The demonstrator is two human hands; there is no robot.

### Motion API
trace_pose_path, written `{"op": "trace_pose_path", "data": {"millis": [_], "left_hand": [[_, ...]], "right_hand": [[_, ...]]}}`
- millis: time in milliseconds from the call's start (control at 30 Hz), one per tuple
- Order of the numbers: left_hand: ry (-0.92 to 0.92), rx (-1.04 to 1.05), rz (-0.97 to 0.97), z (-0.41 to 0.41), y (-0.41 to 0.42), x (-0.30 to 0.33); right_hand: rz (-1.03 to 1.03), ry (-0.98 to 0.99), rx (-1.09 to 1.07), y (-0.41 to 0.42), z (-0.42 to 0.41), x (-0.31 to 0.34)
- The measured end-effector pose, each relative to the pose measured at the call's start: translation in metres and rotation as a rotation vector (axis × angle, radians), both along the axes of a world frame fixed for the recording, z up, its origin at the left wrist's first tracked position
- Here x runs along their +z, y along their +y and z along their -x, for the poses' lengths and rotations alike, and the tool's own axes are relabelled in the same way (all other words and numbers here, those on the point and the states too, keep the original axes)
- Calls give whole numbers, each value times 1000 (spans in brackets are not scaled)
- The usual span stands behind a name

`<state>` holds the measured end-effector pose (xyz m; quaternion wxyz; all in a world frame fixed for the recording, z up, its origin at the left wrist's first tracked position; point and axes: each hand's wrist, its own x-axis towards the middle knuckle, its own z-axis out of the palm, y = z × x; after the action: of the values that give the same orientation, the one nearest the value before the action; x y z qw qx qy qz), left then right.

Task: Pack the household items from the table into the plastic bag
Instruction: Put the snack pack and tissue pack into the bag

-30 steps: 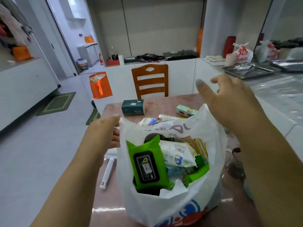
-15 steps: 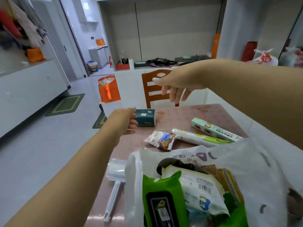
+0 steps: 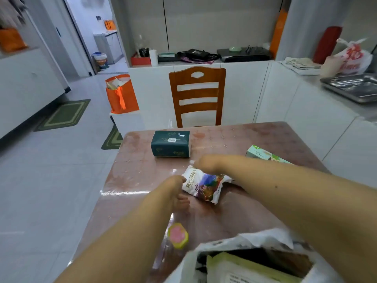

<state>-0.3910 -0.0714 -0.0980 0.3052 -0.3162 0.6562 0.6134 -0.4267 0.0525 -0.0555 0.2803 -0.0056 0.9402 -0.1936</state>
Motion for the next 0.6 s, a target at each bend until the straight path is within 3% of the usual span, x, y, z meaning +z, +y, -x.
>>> {"op": "trace_pose_path", "data": {"millis": [100, 200, 367, 600], "left_hand": [[-28, 34, -31, 8, 10, -18], [-60, 76, -94, 15, 16, -24], [-96, 202, -156, 16, 17, -22], [21, 194, -105, 21, 6, -16]], "right_hand": [[-28, -91, -22, 2, 4, -27], [-62, -20, -47, 2, 11, -44], [273, -62, -245, -2, 9, -44], [523, -130, -579, -4, 2, -56]]}}
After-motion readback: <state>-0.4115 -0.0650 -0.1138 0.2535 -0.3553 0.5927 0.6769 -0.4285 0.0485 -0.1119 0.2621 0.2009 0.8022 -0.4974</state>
